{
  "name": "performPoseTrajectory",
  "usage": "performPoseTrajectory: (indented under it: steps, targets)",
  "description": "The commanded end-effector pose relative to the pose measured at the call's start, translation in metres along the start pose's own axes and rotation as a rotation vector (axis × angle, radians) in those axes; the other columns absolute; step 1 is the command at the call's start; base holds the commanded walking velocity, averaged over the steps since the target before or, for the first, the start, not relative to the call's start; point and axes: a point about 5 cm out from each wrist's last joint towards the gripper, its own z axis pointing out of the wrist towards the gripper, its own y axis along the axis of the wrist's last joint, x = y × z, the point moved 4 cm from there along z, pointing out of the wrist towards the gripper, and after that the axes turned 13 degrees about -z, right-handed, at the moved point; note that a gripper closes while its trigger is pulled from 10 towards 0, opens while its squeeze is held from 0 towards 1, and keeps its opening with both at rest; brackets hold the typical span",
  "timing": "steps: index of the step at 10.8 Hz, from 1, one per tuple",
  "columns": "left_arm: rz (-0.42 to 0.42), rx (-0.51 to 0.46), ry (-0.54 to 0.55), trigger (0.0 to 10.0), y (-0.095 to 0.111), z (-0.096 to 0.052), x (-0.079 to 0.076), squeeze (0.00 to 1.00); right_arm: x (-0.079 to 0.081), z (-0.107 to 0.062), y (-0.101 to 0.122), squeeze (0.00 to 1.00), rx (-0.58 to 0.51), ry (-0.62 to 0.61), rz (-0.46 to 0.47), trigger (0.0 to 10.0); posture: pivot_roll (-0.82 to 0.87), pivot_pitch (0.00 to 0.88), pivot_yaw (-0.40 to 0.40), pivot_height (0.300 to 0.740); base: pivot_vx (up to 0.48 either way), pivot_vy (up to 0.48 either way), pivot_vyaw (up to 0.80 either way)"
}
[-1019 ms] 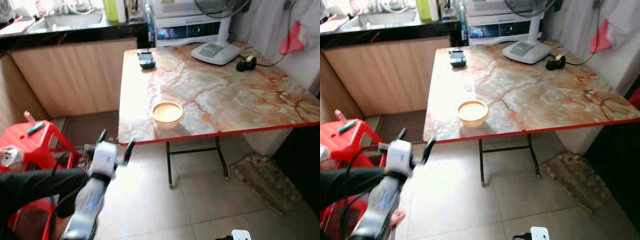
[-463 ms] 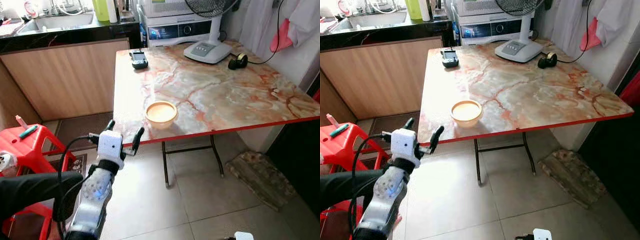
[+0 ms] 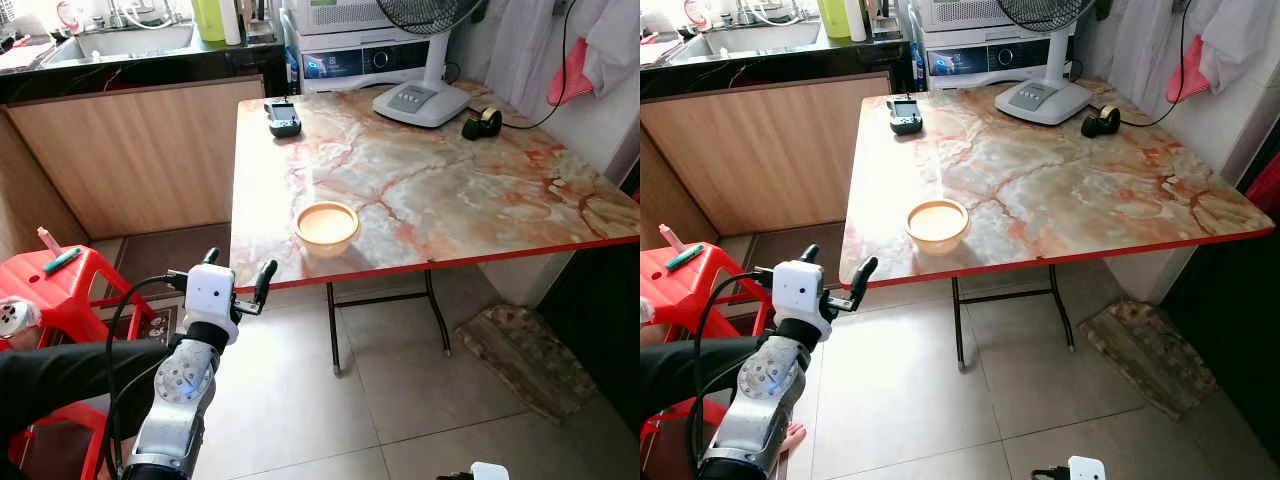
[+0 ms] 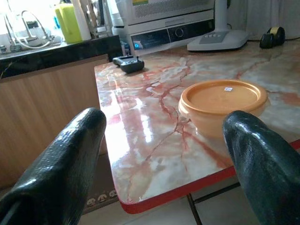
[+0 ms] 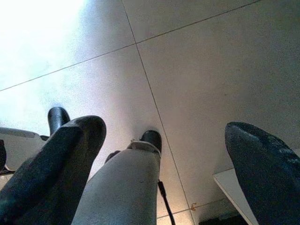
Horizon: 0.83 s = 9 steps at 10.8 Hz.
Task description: Restocking fridge
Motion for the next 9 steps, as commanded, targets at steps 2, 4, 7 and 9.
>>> performPoseTrajectory:
  steps: [2, 4, 7, 9]
  targets:
    - [-0.002, -0.013, 0.003, 10.0, 0.008, 0.001, -0.002, 0.0, 0.0, 0.001, 0.005, 0.0, -0.02, 0.0, 0.012, 10.0, -0.01, 0.0, 0.033, 0.74, 0.311, 0.0, 0.0]
    - [-0.026, -0.011, -0.006, 10.0, 0.009, 0.003, -0.007, 0.0, -0.001, 0.001, 0.005, 0.0, -0.018, -0.005, 0.013, 10.0, -0.01, 0.0, 0.031, 0.74, 0.336, 0.0, 0.0]
    - [-0.017, -0.011, -0.018, 10.0, 0.011, 0.006, -0.009, 0.0, 0.0, 0.001, 0.007, 0.0, -0.022, 0.002, 0.008, 10.0, -0.02, 0.0, 0.032, 0.74, 0.341, 0.0, 0.0]
    - [-0.02, -0.009, -0.018, 10.0, 0.011, 0.007, -0.01, 0.0, 0.0, 0.001, 0.007, 0.0, -0.016, 0.002, -0.001, 10.0, -0.01, 0.0, 0.031, 0.74, 0.341, 0.0, 0.0]
